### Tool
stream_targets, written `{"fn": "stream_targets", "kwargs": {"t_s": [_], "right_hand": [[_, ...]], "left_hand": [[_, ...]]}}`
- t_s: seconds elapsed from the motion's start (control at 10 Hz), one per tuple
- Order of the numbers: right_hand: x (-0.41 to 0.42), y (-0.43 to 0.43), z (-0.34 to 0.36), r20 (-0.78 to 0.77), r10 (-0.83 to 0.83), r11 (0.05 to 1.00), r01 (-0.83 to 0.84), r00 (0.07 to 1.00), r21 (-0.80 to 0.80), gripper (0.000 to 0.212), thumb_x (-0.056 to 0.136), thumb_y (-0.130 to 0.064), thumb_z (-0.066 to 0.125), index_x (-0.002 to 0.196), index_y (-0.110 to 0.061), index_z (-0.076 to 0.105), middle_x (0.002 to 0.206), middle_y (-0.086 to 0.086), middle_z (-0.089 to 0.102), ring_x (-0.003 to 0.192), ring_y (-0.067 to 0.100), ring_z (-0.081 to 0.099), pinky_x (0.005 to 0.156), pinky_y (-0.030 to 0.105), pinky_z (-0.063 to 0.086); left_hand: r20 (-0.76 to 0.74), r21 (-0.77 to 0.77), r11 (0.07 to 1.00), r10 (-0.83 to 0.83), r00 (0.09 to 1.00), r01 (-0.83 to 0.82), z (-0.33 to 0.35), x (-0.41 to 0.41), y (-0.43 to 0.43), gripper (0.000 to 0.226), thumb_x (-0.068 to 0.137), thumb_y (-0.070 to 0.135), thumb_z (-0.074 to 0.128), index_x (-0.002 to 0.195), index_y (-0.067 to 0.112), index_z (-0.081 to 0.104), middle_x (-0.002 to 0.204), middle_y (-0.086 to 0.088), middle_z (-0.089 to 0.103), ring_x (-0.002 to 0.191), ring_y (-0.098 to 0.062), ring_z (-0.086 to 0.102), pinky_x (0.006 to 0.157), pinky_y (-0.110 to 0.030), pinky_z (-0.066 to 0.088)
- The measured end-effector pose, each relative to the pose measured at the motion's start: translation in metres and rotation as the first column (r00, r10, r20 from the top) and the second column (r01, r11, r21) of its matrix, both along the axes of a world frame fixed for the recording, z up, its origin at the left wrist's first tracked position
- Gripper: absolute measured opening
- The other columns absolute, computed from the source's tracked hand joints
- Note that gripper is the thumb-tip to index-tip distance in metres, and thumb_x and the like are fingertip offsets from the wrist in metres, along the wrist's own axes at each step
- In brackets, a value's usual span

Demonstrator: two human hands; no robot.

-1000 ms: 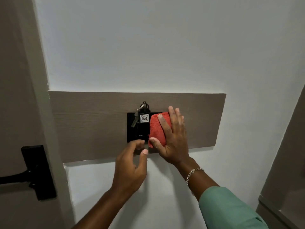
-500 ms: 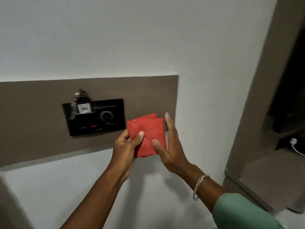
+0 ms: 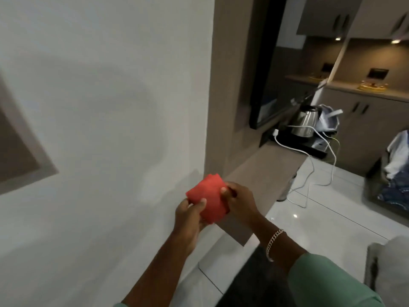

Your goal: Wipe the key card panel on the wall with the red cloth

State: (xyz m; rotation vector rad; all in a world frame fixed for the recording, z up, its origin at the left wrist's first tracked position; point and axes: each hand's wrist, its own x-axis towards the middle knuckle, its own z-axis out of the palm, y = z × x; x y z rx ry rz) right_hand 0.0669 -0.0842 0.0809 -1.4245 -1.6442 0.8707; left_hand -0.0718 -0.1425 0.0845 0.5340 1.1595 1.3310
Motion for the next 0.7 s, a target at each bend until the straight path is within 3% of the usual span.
{"fn": "stream_targets", "kwargs": {"t_s": [0.2,0.4,0.5,0.6,0.7], "right_hand": [[0.077,0.090,-0.074,0.235,-0.104,0.975,0.146,0.966,-0.167,0.023,0.100,-0.016,0.054,0.109,0.002,0.064,0.106,0.020,0.069,0.100,0.036,0.062,0.092,0.045,0.049],[0.088,0.137,-0.120,0.334,-0.071,0.970,0.144,0.940,-0.197,0.022,0.099,-0.018,0.055,0.105,0.000,0.068,0.103,0.022,0.072,0.100,0.039,0.065,0.087,0.040,0.049],[0.079,0.144,-0.121,0.285,-0.154,0.970,0.199,0.946,-0.137,0.027,0.097,-0.020,0.060,0.118,-0.005,0.067,0.117,0.019,0.071,0.112,0.036,0.064,0.096,0.037,0.047],[0.076,0.137,-0.122,0.278,-0.201,0.968,0.234,0.939,-0.088,0.040,0.096,-0.026,0.062,0.129,-0.004,0.059,0.127,0.021,0.066,0.120,0.036,0.060,0.103,0.039,0.045],[0.074,0.120,-0.114,0.363,-0.185,0.972,0.224,0.913,-0.068,0.054,0.096,-0.036,0.060,0.139,-0.005,0.048,0.139,0.021,0.056,0.128,0.037,0.052,0.109,0.044,0.042]], "left_hand": [[0.195,-0.161,0.972,-0.137,0.971,0.169,-0.081,0.067,0.069,0.039,0.096,0.002,0.050,0.134,0.002,0.052,0.109,-0.018,0.069,0.096,-0.029,0.069,0.078,-0.035,0.056],[0.212,-0.177,0.966,-0.149,0.966,0.188,-0.132,0.086,0.103,0.053,0.095,0.000,0.049,0.147,0.004,0.038,0.113,-0.007,0.067,0.104,-0.020,0.065,0.086,-0.029,0.052],[0.151,-0.149,0.974,-0.150,0.977,0.173,-0.131,0.071,0.103,0.057,0.095,0.001,0.052,0.149,0.006,0.035,0.125,-0.005,0.064,0.111,-0.016,0.062,0.094,-0.031,0.050],[-0.004,-0.152,0.981,-0.119,0.993,0.117,-0.127,0.051,0.103,0.058,0.095,-0.001,0.052,0.149,0.006,0.034,0.145,-0.013,0.053,0.125,-0.023,0.055,0.104,-0.036,0.045],[-0.211,-0.132,0.990,-0.076,0.975,0.048,-0.109,0.030,0.100,0.056,0.094,0.001,0.054,0.148,0.006,0.038,0.148,-0.014,0.050,0.128,-0.024,0.054,0.108,-0.036,0.044]]}}
